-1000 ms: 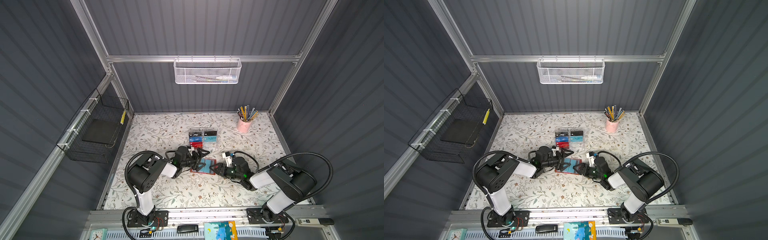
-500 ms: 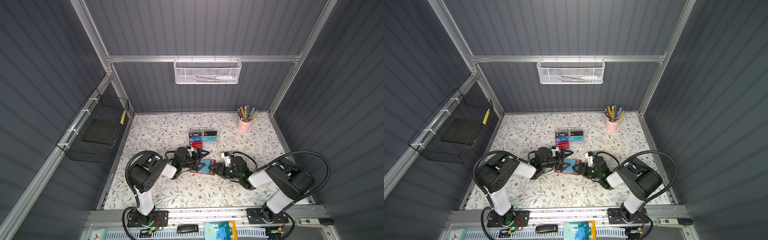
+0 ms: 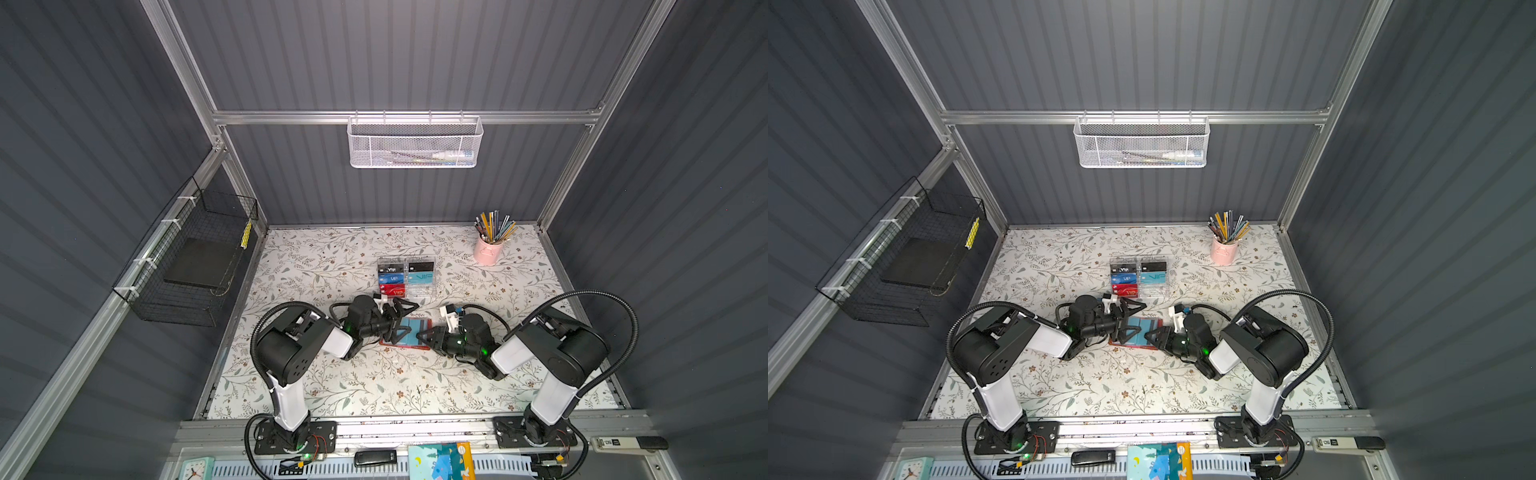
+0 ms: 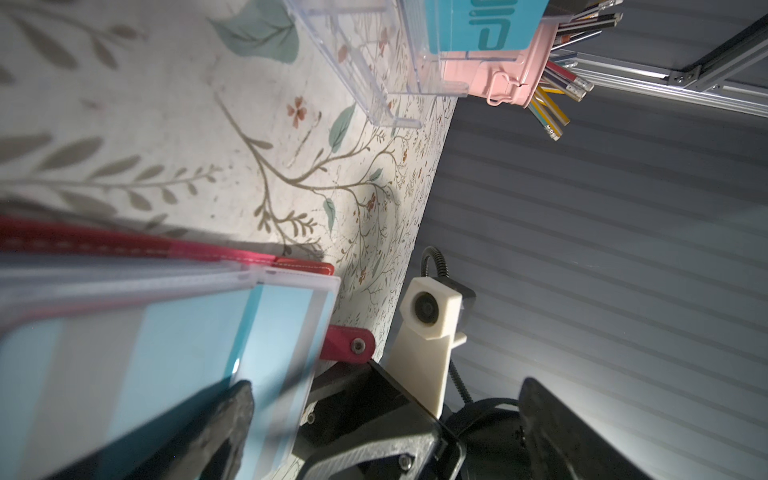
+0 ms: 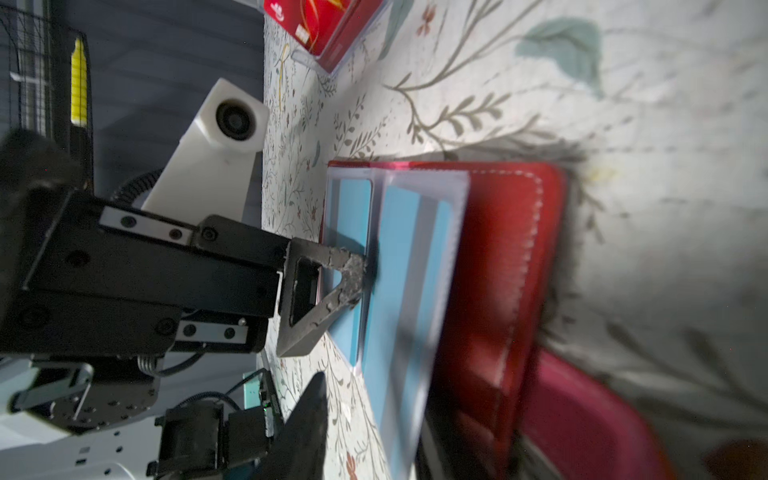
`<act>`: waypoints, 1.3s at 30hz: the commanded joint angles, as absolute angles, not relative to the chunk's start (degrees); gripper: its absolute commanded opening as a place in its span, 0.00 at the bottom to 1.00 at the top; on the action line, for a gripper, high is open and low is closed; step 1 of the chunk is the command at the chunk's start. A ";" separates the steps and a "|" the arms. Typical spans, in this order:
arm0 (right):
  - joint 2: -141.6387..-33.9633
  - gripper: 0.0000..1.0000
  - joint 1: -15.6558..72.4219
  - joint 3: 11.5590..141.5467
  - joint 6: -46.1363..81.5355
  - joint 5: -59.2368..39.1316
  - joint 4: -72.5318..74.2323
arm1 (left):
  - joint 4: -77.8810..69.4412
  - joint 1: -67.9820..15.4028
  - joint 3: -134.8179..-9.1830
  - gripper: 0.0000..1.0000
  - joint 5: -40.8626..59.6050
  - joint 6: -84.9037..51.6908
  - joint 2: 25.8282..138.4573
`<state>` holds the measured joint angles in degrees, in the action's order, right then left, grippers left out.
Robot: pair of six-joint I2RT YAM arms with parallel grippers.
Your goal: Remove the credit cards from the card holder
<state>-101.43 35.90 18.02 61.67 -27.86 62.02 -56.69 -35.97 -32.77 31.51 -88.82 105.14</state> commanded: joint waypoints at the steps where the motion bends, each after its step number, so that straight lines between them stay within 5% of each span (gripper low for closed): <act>1: -102.48 0.29 36.08 18.02 61.96 -27.77 64.86 | -49.86 -35.45 -30.93 1.00 31.61 -89.43 105.53; 7: -102.15 0.15 35.96 17.95 61.39 -26.91 63.50 | -43.26 -34.80 -31.11 1.00 31.97 -85.20 102.66; 19: -102.07 0.02 35.96 18.39 60.29 -26.44 61.14 | -27.97 -33.22 -34.09 1.00 32.96 -76.73 97.87; 39: -102.39 0.00 35.72 19.07 61.16 -29.79 64.41 | -5.29 -32.96 -42.66 1.00 30.68 -62.52 95.67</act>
<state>-102.10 35.81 18.35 61.19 -28.29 62.85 -15.38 -33.63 -42.02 33.61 -66.78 95.57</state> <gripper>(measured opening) 0.050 0.998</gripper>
